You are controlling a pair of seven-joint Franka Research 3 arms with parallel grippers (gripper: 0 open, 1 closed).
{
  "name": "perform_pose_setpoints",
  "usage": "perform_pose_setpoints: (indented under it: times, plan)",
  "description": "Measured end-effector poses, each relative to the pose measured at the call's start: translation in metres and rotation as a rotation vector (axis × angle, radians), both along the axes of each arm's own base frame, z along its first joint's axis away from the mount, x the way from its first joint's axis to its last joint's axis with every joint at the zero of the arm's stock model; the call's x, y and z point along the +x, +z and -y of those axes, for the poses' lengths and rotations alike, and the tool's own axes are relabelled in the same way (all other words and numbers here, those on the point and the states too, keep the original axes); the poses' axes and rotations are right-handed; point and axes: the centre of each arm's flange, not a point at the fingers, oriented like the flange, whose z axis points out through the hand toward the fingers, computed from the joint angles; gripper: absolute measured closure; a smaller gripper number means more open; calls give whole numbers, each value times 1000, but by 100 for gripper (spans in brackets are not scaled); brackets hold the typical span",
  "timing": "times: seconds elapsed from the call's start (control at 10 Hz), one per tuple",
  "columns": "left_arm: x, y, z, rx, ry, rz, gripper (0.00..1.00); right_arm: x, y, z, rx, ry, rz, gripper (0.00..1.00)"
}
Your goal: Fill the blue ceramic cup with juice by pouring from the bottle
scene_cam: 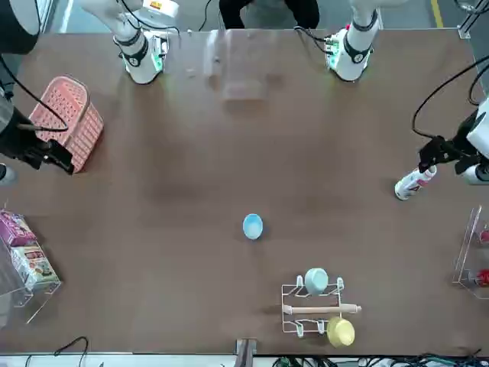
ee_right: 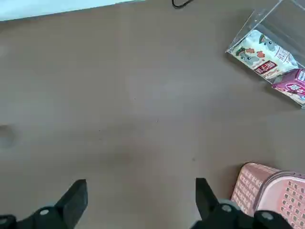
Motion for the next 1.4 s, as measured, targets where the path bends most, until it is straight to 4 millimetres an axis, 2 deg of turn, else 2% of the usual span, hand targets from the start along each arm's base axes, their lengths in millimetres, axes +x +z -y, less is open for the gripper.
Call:
perform_pose_setpoints:
  times: [0.4, 0.7, 0.9, 1.1, 1.4]
  plan:
    - [-1, -2, 0, -19, -53, -13, 0, 0, 0, 0, 0, 1, -2, 0]
    - [-1, -3, -27, -34, -176, -22, 0, 0, 0, -2, 0, 3, -2, 0]
    - [-2, -6, -72, -101, -216, -12, 0, 0, 0, -4, 1, 10, 0, 0]
    - [-1, -26, -121, -186, -358, -1, 0, 1, 0, -13, -1, 67, 13, 0]
    - [-3, -57, -195, -291, -520, 53, 0, 10, -18, -24, -13, 342, 20, 0]
